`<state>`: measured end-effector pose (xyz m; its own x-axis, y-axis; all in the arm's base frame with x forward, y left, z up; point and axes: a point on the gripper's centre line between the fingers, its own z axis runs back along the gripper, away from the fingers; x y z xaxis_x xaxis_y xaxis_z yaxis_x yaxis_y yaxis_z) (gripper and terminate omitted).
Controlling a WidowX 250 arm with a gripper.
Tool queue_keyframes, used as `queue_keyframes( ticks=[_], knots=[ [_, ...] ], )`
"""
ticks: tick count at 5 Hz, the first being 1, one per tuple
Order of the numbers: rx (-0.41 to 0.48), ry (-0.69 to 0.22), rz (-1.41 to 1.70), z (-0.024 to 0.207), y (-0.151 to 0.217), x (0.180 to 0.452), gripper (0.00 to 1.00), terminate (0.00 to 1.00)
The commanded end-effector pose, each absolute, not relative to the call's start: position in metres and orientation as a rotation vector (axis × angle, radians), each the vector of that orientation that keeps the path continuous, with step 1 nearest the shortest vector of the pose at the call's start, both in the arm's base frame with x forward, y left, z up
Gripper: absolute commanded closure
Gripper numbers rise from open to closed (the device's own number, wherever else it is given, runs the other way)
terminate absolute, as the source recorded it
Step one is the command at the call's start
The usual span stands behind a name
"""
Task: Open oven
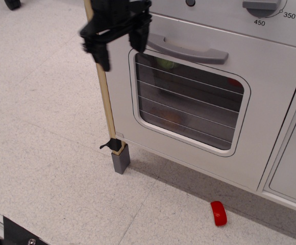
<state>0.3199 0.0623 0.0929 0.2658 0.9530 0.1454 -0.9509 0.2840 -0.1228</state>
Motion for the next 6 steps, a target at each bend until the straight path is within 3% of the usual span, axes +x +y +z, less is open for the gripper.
queue_keyframes(
  ticks=[1,2,4,6],
  knots=[
    [-0.326,-0.286,1.577,0.111,0.044,0.351,0.0,0.0],
    [-0.424,-0.307,1.62,0.115,0.031,0.361,0.0,0.0],
    [-0.472,-0.326,1.606,0.094,-0.002,0.374,0.0,0.0],
    [-0.47,-0.297,1.626,0.076,-0.012,0.363,0.0,0.0]
  ],
)
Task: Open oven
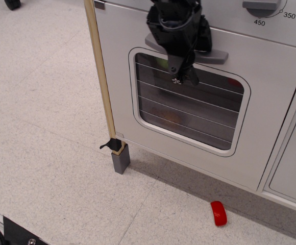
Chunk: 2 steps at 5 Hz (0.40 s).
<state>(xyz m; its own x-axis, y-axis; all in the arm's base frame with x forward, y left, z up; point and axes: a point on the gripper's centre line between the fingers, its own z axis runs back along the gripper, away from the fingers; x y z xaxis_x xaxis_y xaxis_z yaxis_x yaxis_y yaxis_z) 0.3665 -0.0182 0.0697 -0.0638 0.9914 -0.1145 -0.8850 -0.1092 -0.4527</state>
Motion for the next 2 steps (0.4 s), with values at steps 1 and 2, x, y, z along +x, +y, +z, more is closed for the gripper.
queue_keyframes(
  ticks=[1,2],
  knots=[
    [-0.465,-0.286,1.647,0.07,-0.008,0.356,0.0,0.0],
    [-0.456,-0.26,1.677,0.065,0.006,0.347,0.0,0.0]
  ],
)
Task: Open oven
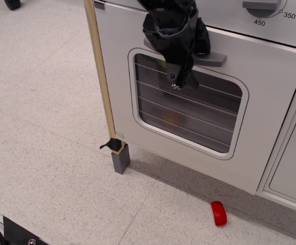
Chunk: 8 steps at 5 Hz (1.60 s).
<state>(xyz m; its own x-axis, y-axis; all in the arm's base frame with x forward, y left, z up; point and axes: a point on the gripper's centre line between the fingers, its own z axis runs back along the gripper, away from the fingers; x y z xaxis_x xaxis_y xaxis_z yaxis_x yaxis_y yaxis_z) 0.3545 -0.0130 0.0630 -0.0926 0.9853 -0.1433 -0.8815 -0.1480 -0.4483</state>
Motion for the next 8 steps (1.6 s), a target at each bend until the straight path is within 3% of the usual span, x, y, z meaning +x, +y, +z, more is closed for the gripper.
queue_keyframes(
  ticks=[1,3,5,6,7,8],
  knots=[
    [-0.422,-0.21,1.655,0.063,0.018,0.328,0.0,0.0],
    [-0.358,-0.196,1.596,0.055,0.054,0.295,0.0,0.0],
    [-0.309,-0.274,1.504,0.106,0.062,0.273,0.0,0.0],
    [-0.336,-0.208,1.473,0.142,0.044,0.283,0.0,0.0],
    [-0.374,-0.216,1.468,0.167,0.018,0.301,0.0,0.0],
    [-0.408,-0.206,1.47,0.163,-0.007,0.327,0.0,0.0]
  ],
)
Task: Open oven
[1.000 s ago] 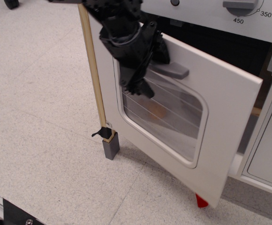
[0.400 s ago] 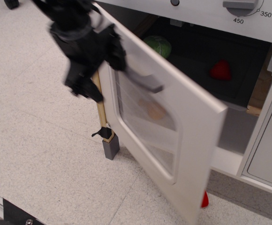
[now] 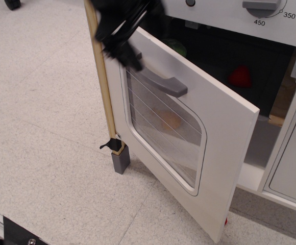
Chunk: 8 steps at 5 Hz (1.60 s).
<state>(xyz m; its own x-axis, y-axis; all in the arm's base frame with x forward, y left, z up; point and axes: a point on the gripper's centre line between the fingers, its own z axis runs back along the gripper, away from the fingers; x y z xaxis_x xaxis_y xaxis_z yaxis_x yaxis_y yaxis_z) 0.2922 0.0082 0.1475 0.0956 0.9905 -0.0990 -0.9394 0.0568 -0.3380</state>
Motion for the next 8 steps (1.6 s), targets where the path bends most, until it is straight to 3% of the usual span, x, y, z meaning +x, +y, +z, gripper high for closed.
queue_keyframes(
  ticks=[1,2,3,6,8],
  knots=[
    [-0.332,-0.188,1.471,0.132,-0.027,0.347,0.0,0.0],
    [-0.153,-0.163,1.525,0.106,-0.026,0.345,0.0,0.0],
    [-0.031,-0.103,1.528,0.098,-0.016,0.331,0.0,0.0],
    [0.066,-0.168,1.38,0.088,0.049,0.291,0.0,0.0],
    [0.112,-0.187,1.31,0.101,0.094,0.279,0.0,0.0]
  ],
)
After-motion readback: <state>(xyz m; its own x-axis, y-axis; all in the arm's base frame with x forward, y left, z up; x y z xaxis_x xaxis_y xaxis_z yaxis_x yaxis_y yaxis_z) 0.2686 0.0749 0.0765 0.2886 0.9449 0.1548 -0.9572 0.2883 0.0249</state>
